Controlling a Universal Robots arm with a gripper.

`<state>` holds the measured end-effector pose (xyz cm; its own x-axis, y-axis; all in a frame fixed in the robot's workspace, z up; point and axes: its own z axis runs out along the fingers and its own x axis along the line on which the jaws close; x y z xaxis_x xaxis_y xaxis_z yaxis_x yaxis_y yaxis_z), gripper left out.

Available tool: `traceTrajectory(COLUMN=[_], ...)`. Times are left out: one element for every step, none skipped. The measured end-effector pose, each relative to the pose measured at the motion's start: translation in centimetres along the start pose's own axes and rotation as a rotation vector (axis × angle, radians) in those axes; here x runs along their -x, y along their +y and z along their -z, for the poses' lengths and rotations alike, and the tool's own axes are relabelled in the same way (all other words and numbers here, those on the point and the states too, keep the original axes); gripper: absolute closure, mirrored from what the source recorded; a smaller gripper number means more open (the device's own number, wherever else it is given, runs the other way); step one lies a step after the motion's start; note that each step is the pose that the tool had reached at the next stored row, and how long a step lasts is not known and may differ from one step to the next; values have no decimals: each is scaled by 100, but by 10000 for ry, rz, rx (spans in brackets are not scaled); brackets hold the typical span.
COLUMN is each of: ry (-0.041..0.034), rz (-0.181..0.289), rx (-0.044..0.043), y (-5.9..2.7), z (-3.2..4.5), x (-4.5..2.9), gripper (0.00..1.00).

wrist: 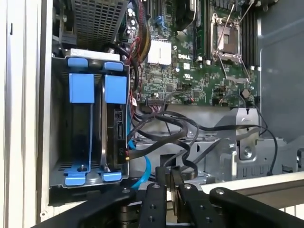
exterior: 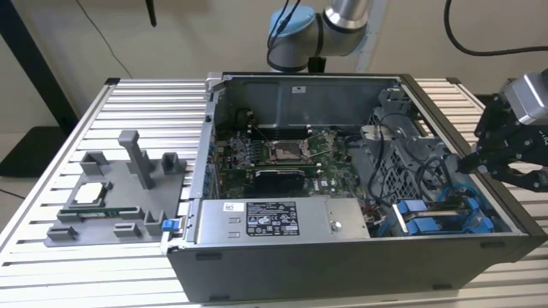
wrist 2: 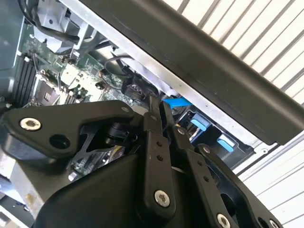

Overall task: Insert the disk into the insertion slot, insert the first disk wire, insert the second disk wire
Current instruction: 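Insert the second disk wire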

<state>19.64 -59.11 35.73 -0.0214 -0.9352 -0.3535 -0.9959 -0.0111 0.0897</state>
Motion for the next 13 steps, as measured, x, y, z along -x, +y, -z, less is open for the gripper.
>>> traceTrajectory(ry=[0,-3,-3,-1,-5,-3,0,1,3,7,15,29,47], rz=[0,0,0,1,0,1,1,1,0,-1,-2,-2,-3], rx=[0,0,0,0,0,0,0,1,0,0,0,-1,-1], y=[13,28,46,69,95,124,155,187,219,249,277,304,331], z=[41,82,120,141,147,150,149,146,144,143,143,145,148], x=[15,31,46,54,57,58,58,57,55,52,48,45,41], gripper=[100,100,100,100,100,100,100,100,100,100,100,100,100])
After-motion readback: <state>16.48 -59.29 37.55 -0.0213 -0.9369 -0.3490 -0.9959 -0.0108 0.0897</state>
